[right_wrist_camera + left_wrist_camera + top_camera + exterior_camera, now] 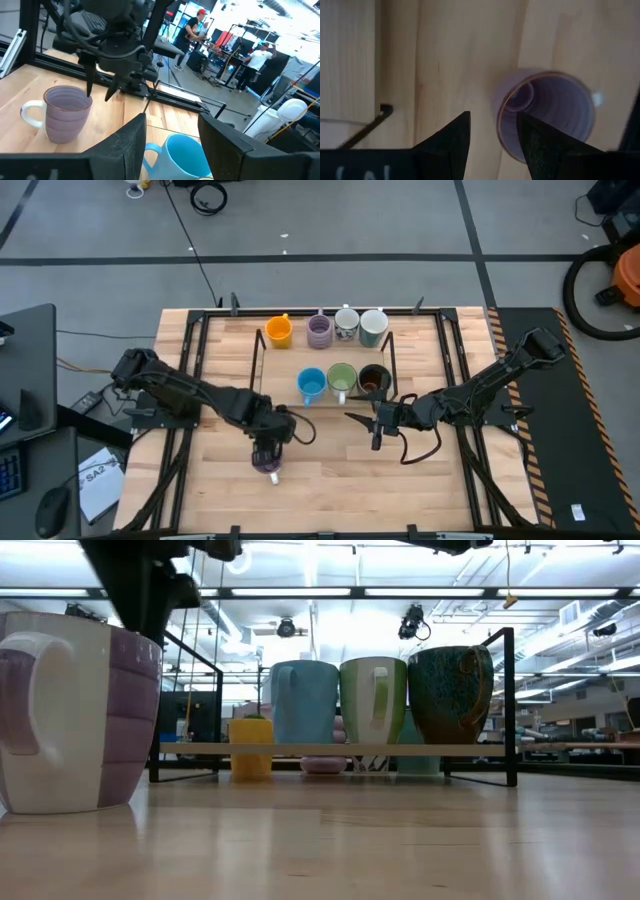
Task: Place coffee mugs
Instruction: Put the bottom violet mug on the shelf
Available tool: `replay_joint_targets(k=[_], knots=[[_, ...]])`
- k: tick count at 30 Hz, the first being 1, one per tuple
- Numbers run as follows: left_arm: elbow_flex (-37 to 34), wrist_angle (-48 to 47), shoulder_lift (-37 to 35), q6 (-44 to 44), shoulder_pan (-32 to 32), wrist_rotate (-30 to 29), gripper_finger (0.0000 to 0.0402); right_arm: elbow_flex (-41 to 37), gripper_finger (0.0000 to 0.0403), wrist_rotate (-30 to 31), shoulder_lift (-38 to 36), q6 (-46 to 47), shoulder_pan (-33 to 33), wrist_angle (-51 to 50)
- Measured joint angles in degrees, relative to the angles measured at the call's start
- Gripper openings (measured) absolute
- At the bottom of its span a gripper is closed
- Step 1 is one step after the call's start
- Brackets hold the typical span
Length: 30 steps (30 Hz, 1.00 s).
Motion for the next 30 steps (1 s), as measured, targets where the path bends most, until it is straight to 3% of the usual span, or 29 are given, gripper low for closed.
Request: replay_joint_targets(k=[10,22,30], knots=[[-4.4,1.4,0.0,-9.0,-3.4,-2.3,0.0167,0.0,0.0185,-1.4,0.0,0.8,0.0,0.4],[-13.1,11.9,-1.7,-16.7,-4.0,-0.5,0.0164,0.0,0.0185,-1.5,0.0,1.7,0.0,0.4],[-14.3,14.6,-1.7,-17.4,-3.9,0.8,0.0114,0.0,0.0185,-2.6,0.0,2.5,0.0,0.3]])
